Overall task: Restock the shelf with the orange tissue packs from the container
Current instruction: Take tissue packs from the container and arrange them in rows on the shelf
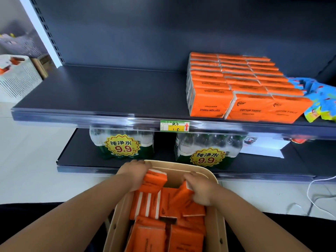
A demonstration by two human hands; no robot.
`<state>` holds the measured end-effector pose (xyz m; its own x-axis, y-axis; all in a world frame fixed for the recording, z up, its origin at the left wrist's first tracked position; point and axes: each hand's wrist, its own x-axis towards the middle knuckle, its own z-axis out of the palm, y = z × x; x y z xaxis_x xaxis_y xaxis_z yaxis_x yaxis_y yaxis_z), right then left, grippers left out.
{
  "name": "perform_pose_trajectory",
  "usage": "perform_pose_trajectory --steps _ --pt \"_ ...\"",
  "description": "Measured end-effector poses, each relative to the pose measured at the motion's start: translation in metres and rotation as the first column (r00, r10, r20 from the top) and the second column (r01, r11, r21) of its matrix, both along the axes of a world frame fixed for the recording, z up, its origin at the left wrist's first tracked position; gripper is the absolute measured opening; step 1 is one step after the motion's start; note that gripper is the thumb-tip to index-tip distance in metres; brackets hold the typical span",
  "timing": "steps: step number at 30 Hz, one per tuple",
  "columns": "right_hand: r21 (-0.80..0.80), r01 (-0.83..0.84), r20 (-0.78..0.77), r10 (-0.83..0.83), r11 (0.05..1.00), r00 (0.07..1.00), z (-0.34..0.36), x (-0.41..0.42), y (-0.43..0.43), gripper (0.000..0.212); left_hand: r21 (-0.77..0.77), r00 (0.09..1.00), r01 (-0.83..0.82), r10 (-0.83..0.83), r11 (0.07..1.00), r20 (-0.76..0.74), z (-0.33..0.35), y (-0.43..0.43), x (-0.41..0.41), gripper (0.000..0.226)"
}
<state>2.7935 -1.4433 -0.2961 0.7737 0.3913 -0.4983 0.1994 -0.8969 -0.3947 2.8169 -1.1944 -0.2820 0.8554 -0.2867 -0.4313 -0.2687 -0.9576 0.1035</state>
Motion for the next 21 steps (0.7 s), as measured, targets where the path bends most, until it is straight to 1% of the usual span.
perform_pose_trajectory --steps 3,6,9,11,13,16,21 --pt "-0.035 -0.050 0.035 0.052 0.998 0.998 0.023 0.001 0.006 0.033 -0.016 1.000 0.000 0.000 1.000 0.019 0.015 0.004 0.000 0.044" --pt "-0.091 -0.143 0.126 0.154 0.985 0.980 0.049 0.000 0.015 0.029 -0.020 0.998 0.044 -0.043 0.999 0.051 0.036 0.009 0.001 0.033" --pt "-0.093 -0.189 0.144 0.201 0.978 0.969 0.076 -0.001 0.024 0.036 -0.026 0.994 0.068 -0.066 0.997 0.092 0.060 0.015 0.003 0.036" --pt "-0.071 -0.233 0.183 0.242 0.970 0.953 0.089 0.000 0.027 0.046 -0.045 0.991 0.070 -0.065 0.997 0.114 0.075 0.020 0.004 0.040" --pt "-0.044 -0.256 0.220 0.259 0.966 0.940 0.103 0.001 0.029 0.051 -0.094 0.990 0.047 -0.034 0.994 0.135 0.090 0.026 0.005 0.043" --pt "-0.006 -0.257 0.246 0.250 0.966 0.937 0.125 0.003 0.034 0.048 -0.195 0.983 -0.025 0.059 0.980 0.173 0.115 0.035 0.006 0.039" --pt "0.123 -0.238 0.305 0.192 0.963 0.933 0.161 0.011 0.039 0.047 -0.412 0.962 -0.118 0.207 0.903 0.179 0.150 0.056 0.016 0.037"
